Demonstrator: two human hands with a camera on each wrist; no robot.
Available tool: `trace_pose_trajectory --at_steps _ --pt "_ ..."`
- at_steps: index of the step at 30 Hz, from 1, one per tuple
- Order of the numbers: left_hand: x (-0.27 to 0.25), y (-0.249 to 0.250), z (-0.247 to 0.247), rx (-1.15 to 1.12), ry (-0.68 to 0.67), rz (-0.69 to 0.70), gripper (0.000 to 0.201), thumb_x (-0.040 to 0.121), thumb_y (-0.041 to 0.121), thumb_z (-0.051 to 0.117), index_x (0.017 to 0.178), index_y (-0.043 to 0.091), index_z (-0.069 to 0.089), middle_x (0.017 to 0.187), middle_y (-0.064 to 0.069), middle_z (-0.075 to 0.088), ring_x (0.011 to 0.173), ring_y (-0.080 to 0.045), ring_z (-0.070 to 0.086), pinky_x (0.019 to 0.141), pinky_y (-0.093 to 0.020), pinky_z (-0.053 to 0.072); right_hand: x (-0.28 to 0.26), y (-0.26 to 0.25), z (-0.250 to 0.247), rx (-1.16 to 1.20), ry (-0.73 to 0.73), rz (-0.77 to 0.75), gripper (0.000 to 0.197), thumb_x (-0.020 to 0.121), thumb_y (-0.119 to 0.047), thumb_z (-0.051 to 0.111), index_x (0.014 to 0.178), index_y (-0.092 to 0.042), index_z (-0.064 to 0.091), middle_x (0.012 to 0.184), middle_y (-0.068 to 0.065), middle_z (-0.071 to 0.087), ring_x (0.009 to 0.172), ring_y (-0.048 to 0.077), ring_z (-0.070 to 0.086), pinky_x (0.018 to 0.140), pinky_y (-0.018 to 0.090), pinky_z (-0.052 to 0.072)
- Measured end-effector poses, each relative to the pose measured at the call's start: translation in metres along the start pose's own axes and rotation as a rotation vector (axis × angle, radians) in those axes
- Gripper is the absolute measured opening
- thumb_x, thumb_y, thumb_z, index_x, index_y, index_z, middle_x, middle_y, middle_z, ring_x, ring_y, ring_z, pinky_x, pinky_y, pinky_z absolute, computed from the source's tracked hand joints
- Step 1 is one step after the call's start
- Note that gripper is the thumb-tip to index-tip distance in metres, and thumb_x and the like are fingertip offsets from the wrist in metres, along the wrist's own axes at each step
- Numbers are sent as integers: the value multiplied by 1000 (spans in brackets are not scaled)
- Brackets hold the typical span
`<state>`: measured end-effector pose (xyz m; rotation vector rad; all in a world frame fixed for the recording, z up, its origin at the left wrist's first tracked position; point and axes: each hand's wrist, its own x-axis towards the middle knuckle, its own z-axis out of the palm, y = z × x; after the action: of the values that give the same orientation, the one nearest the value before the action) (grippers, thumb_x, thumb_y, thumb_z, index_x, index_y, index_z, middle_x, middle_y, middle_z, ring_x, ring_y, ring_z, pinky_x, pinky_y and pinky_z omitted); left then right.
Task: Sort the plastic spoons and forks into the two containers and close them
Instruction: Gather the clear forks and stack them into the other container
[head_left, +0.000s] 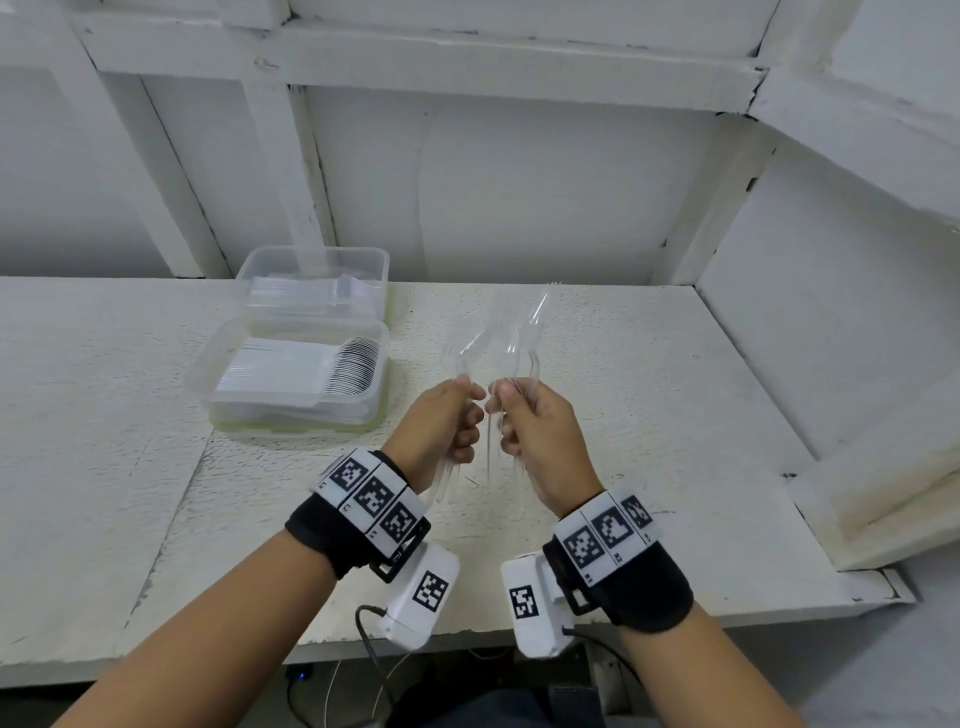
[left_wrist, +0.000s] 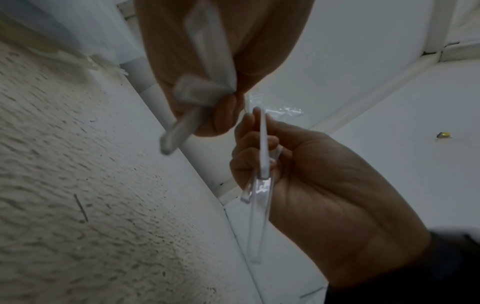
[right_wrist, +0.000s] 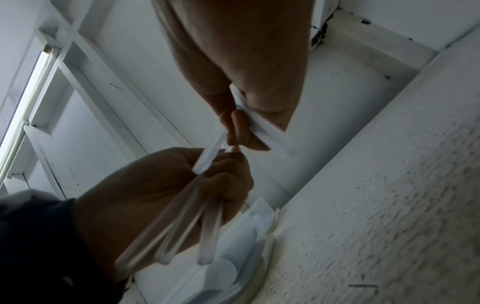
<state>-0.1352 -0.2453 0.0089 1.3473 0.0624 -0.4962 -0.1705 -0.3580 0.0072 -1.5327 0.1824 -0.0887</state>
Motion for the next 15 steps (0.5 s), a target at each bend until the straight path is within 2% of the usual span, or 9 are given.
trace_pose_trajectory --at_steps 3,5,7,9,11,15 --pt "1 -2 2 30 -13 43 30 102 23 30 81 11 50 61 1 47 50 -9 40 45 -20 33 2 4 3 -18 3 18 20 97 -15 47 81 -13 59 73 3 55 53 6 40 46 16 34" --pt "0 -1 3 37 -39 69 32 101 17 28 77 10 48 69 -5 51 61 -15 49 53 -23 42 4 7 4 -47 8 8 15 97 -15 48 89 -14 60 74 1 57 55 7 42 49 17 36" --pt "2 1 4 -32 -61 71 32 100 11 26 78 6 48 73 -13 52 71 -23 56 58 -28 53 5 9 6 -82 15 -3 14 96 -17 48 106 -23 56 83 -3 60 66 6 52 60 19 42" --pt "6 1 2 -106 -65 64 30 100 10 25 87 2 51 76 -16 54 79 -27 59 63 -31 57 7 12 7 -113 24 -8 23 97 -18 48 119 -24 53 98 -4 62 80 6 58 72 23 45" --pt "8 2 2 -144 -73 62 30 100 10 26 94 0 53 76 -15 55 78 -28 58 64 -33 56 9 12 7 -126 29 -23 27 97 -13 46 122 -17 55 101 -3 62 80 3 58 70 18 43" --pt "6 4 5 -127 -102 89 36 96 5 25 84 2 59 67 -6 61 67 -17 56 59 -25 54 12 13 7 -146 16 -71 27 96 -7 46 119 -15 58 102 -2 64 81 -1 58 66 10 43"
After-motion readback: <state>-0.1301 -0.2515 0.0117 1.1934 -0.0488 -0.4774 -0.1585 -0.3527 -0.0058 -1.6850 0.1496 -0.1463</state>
